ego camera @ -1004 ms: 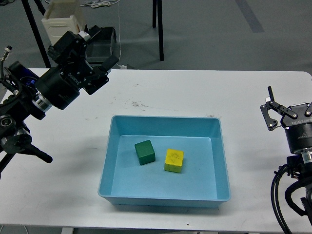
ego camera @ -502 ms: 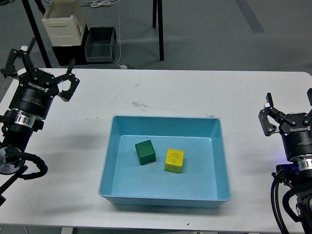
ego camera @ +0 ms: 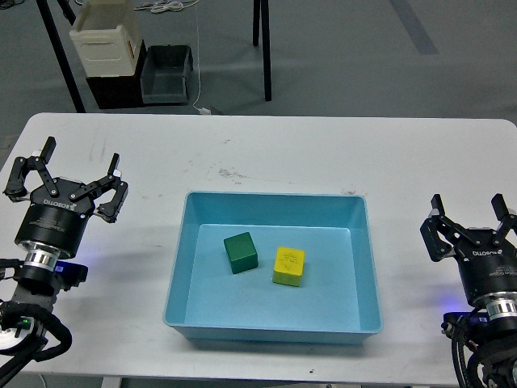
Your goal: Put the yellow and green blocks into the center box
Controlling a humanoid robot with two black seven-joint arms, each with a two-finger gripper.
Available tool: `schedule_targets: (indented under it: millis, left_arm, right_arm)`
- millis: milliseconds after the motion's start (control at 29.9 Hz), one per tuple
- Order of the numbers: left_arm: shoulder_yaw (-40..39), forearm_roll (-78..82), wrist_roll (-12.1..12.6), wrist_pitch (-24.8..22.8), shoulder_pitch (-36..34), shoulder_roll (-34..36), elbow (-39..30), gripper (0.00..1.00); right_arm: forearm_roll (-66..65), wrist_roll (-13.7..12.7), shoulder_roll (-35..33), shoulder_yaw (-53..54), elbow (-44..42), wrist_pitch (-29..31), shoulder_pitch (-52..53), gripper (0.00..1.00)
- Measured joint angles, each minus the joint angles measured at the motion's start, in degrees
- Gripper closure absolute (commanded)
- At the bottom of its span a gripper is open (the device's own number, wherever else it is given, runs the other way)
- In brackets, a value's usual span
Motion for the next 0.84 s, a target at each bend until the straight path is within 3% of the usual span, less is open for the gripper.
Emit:
schedule_targets:
  millis: [201, 502, 836]
  left_arm:
    - [-0.1, -4.8, 1.3, 0.3, 2.6, -0.2, -1.5, 0.00]
    - [-4.9, -6.3, 0.0, -0.6, 9.1, -0.9, -1.6, 0.00]
    - [-5.2, -6.3, 0.0, -0.8, 10.5, -2.6, -1.5, 0.00]
  right_arm:
    - [-0.2, 0.2, 0.0, -0.7, -0.1, 0.1, -0.2, 0.00]
    - [-0.2, 0.3, 0.0, -1.4, -0.4, 0.1, -1.3, 0.00]
    - [-0.3, 0.3, 0.0, -2.9, -0.5, 0.2, -1.5, 0.00]
